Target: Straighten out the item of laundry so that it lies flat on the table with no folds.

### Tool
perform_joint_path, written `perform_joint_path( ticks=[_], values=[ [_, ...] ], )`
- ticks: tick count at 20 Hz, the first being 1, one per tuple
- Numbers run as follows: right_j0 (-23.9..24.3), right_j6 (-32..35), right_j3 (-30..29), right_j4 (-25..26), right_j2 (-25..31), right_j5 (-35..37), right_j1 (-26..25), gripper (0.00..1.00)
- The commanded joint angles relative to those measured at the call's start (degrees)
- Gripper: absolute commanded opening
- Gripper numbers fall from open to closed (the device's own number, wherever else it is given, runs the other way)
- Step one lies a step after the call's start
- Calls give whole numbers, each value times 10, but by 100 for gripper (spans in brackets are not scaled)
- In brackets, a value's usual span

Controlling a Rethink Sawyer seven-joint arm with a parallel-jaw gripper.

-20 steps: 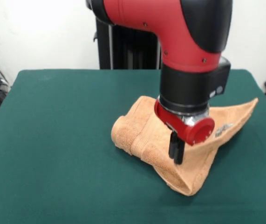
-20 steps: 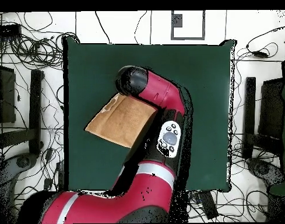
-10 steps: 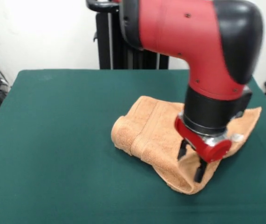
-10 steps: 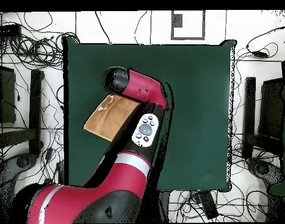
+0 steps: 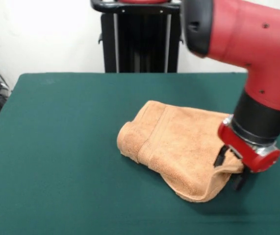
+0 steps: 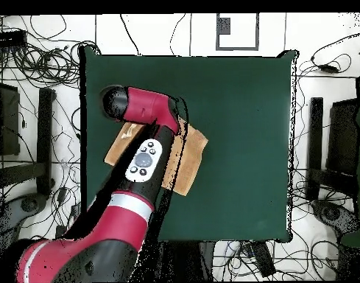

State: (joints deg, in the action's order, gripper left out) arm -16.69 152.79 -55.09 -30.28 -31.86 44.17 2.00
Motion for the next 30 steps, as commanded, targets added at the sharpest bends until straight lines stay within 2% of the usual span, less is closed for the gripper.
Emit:
perform_joint_path(
  ticks=[1, 4, 10, 20, 23, 27, 30],
  values=[
    [-21, 229, 98, -26, -28, 120, -30, 100],
    [-15, 252, 152, -31, -49, 157, -52, 100],
    [3, 248, 232, -33, -69, 215, -74, 100],
    [55, 251, 350, -72, -105, 227, -114, 100],
    [83, 221, 394, -98, -119, 232, -126, 100],
    [96, 129, 364, -93, -87, 243, -87, 100],
    [93, 47, 272, -60, -36, 227, -21, 100]
  ],
)
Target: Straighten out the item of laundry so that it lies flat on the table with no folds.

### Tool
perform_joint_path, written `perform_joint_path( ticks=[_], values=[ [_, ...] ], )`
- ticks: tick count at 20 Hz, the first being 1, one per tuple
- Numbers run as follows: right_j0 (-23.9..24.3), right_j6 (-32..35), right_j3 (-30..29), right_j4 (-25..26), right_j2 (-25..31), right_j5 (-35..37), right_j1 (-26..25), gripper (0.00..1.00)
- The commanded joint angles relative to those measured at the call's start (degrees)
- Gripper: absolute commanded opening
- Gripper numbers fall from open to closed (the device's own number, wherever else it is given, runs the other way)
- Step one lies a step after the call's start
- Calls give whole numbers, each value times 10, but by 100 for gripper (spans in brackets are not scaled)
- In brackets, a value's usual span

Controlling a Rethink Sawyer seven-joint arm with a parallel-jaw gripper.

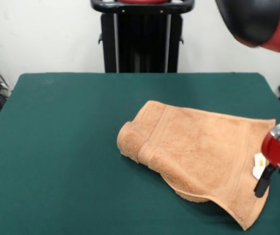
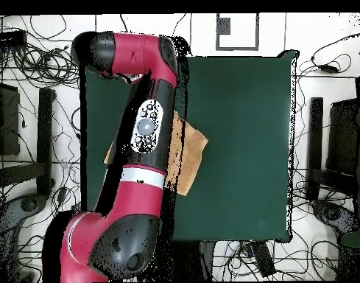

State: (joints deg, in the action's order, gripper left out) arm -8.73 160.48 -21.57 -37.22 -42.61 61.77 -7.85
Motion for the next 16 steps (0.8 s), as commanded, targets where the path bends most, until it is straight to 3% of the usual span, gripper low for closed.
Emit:
perform_joint_path(
  ticks=[1, 5, 8, 12, 16],
  values=[
    [13, -60, -105, 21, 88, 40, 104, 100],
    [26, -203, -249, 55, 147, 5, 200, 100],
    [46, -271, -323, 74, 178, -13, 252, 100],
    [72, -306, -373, 98, 208, -34, 287, 100],
    [76, -269, -376, 117, 222, -57, 279, 100]
  ],
)
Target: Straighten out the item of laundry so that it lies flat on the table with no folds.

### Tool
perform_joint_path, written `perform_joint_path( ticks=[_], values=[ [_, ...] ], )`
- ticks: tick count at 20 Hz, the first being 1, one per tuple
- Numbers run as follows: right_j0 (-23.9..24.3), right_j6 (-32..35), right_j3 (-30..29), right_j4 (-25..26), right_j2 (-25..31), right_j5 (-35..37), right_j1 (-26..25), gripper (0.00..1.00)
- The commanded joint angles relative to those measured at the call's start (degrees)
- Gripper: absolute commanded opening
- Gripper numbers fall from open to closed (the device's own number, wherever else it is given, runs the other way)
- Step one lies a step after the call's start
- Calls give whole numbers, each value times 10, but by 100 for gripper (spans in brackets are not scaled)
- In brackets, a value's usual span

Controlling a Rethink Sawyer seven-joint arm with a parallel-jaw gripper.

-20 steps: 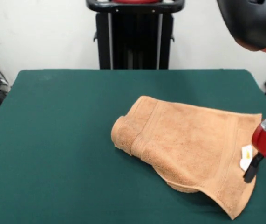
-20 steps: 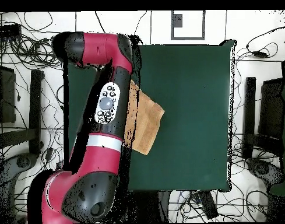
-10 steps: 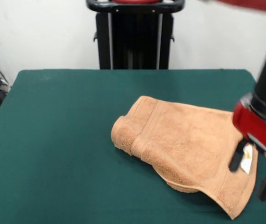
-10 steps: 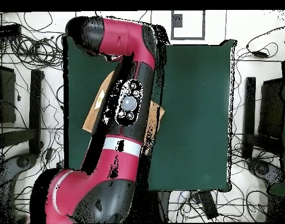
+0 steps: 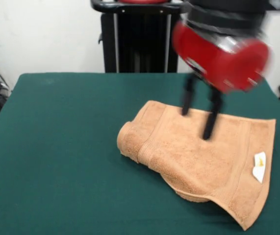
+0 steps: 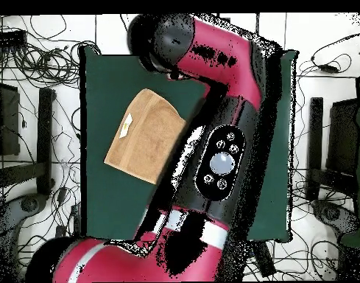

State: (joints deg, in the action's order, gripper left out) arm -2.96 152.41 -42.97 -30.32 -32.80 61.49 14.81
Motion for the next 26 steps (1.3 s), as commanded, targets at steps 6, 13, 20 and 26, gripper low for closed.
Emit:
perform_joint_path(
  ticks=[6, 13, 20, 26],
  values=[
    [19, -109, -139, 67, 128, -54, 33, 100],
    [16, -90, -145, 92, 143, -79, 34, 100],
    [17, -64, -162, 104, 162, -107, 38, 100],
    [28, -58, -179, 105, 183, -137, 38, 100]
  ],
)
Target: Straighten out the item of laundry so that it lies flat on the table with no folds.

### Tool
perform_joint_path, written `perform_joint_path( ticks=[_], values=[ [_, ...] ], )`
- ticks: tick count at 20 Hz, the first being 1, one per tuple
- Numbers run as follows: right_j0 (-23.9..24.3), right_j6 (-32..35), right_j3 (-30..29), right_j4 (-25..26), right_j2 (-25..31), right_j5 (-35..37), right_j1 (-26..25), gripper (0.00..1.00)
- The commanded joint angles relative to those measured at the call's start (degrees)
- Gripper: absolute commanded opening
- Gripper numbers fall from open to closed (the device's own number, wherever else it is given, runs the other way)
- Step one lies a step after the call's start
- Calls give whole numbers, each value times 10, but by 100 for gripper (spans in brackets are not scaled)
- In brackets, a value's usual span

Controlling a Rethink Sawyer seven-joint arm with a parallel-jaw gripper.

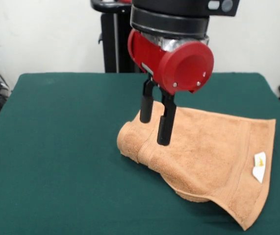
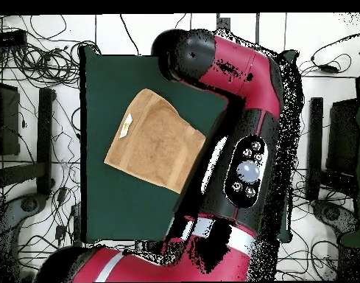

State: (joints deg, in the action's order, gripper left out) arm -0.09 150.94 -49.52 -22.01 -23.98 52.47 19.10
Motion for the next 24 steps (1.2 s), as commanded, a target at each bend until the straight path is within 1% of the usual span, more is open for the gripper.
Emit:
perform_joint_path(
  ticks=[1, 7, 13, 15, 20, 24],
  values=[
    [1, -45, -114, 22, 97, -46, -4, 100],
    [15, -52, -115, 26, 115, -65, -8, 100],
    [28, -61, -106, 40, 125, -57, -10, 100],
    [31, -54, -101, 43, 127, -47, -12, 100],
    [36, 7, -93, 22, 131, -48, -28, 100],
    [19, 103, -87, 9, 95, -61, -40, 100]
  ],
)
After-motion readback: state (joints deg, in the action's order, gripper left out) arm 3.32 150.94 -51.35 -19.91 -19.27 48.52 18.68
